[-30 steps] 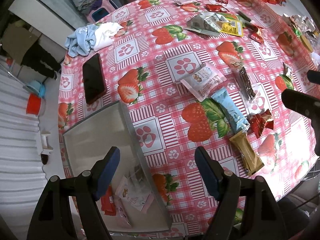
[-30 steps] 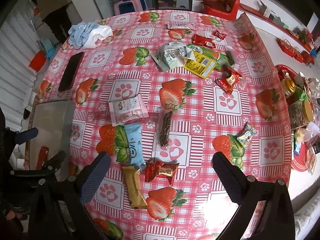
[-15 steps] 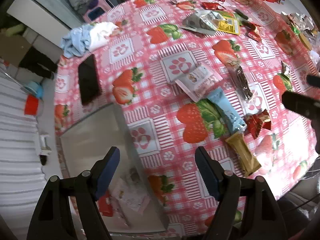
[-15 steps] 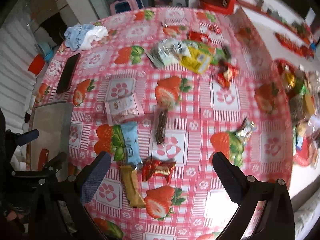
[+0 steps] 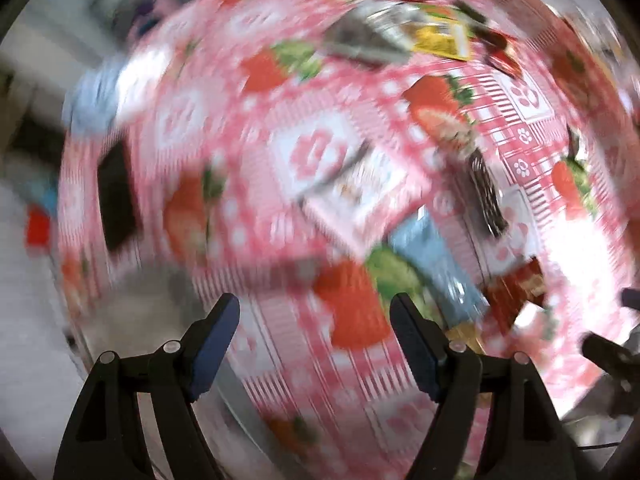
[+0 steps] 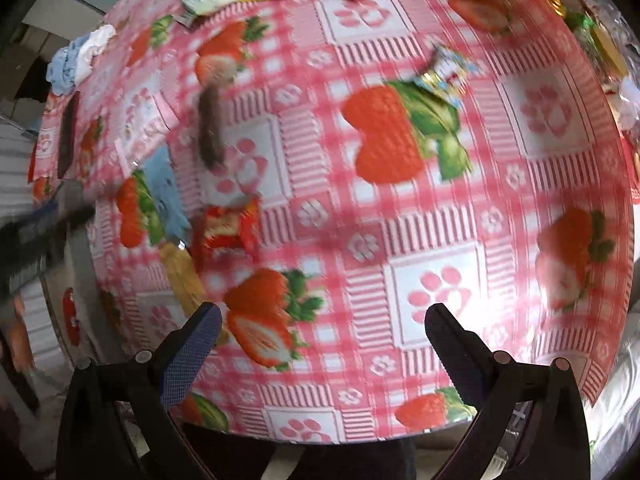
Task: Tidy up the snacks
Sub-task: 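Grasp a white Crispy Cranberry packet with the left tool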
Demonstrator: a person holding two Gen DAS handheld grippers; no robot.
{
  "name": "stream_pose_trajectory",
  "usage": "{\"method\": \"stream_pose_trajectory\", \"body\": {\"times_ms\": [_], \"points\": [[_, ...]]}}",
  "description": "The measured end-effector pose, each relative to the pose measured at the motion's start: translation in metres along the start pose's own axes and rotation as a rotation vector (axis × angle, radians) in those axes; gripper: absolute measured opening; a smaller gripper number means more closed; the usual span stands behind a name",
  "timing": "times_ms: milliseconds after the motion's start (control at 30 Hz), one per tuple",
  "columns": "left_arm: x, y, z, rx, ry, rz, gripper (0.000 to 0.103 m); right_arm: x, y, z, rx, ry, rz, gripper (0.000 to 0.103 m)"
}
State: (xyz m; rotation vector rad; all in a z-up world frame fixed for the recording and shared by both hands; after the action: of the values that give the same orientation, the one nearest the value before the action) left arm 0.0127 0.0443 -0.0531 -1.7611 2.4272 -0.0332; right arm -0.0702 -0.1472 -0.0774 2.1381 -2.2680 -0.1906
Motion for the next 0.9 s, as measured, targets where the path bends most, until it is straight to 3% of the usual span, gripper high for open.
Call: {"method": "stream_pose_trajectory", "body": {"times_ms": [100, 233, 500, 667, 767, 833, 900], "points": [[0.01, -0.026, 0.012, 0.024, -0.016, 0.102, 0.081, 0.006, 0.01, 0.002, -0.011, 0.009, -0.006, 0.102], [0.01, -0.049, 0.029, 0.034, 0.037, 0.108, 0.081, 0.017, 0.025, 0.005, -0.019, 0.025, -0.009, 0.102], [0.017, -0.05, 0.062, -0.042, 0.055, 0.166, 0.084, 0.035, 0.039, 0.01, -0.045, 0.024, 0.027, 0.102], [0.016, -0.053, 0.064, -0.048, 0.11, 0.131, 0.084, 0.034, 0.031, 0.009, -0.048, 0.021, 0.018, 0.102], [0.018, -0.057, 0.065, -0.047, 0.164, 0.115, 0.075, 0.029, 0.024, 0.009, -0.048, 0.022, -0.001, 0.102], [0.021, -0.058, 0.064, -0.053, 0.221, 0.1, 0.051, 0.026, 0.018, 0.008, -0.045, 0.023, -0.01, 0.102], [0.024, -0.057, 0.062, -0.048, 0.211, 0.107, 0.045, 0.02, 0.011, 0.008, -0.043, 0.024, -0.024, 0.102]]}}
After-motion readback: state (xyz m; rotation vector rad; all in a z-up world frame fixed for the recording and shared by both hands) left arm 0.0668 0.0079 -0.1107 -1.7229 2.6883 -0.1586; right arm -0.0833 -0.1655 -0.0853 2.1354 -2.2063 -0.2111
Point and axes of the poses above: each gripper's, at about its wrist camera, not at the fingertips, and z roughly the way its jaws point, x to its right, y to its underside, the point moved 5 cm from there along z, roughly the way its jaws point, and after that the axes turned 8 degrees about y, right-handed, at the moved point
